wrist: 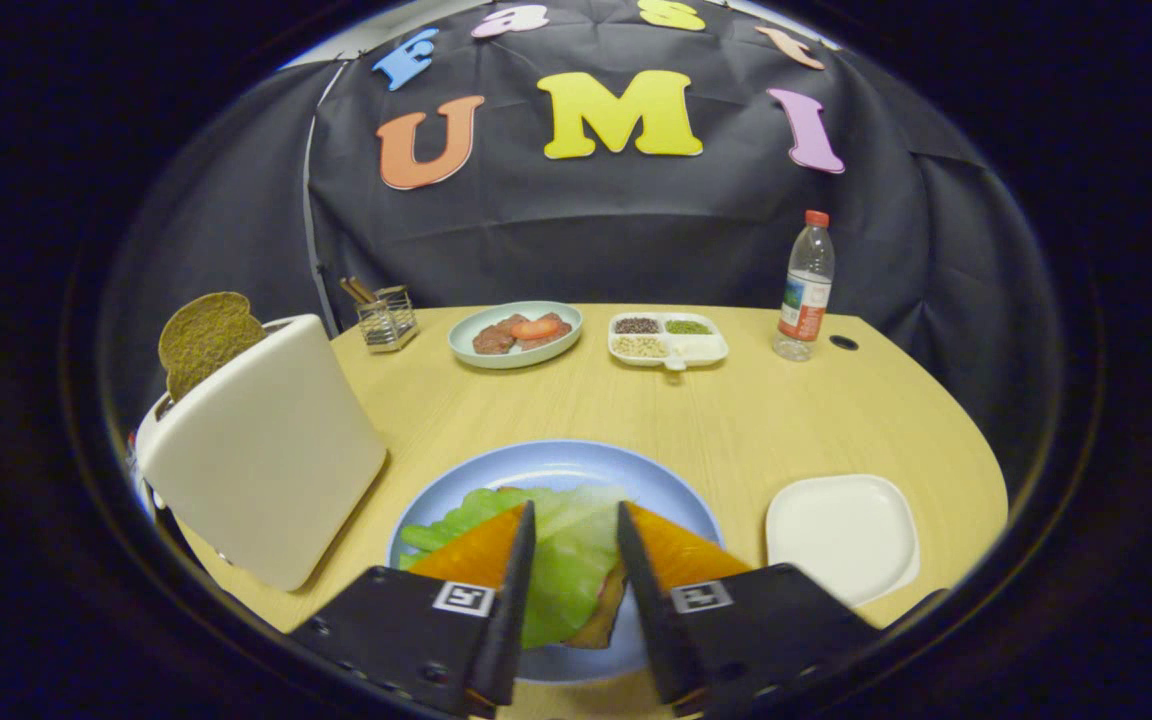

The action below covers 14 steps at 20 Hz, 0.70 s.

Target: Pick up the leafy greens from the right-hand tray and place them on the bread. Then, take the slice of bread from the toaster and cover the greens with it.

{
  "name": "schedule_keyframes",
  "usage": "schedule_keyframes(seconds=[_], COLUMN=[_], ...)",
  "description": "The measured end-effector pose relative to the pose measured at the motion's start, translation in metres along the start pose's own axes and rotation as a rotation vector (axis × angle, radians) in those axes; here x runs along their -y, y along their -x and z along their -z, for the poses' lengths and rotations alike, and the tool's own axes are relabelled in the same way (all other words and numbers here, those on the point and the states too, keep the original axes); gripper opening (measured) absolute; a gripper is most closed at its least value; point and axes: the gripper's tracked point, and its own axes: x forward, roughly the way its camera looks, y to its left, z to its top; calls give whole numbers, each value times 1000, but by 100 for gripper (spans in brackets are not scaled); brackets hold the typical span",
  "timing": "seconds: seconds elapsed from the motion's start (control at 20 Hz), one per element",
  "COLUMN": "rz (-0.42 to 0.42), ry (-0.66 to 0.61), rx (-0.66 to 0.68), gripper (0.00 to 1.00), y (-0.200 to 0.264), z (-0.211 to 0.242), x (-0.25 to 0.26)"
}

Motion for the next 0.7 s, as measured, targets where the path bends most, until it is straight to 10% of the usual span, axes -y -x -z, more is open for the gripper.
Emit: schedule_keyframes(seconds=[0.15,0.35,0.7], rz=[46,46,-48], ry=[42,72,8], rx=[80,222,316], gripper=[75,98,98], y=[15,53,101], z=[-20,-56,-94], x=[2,-26,-112])
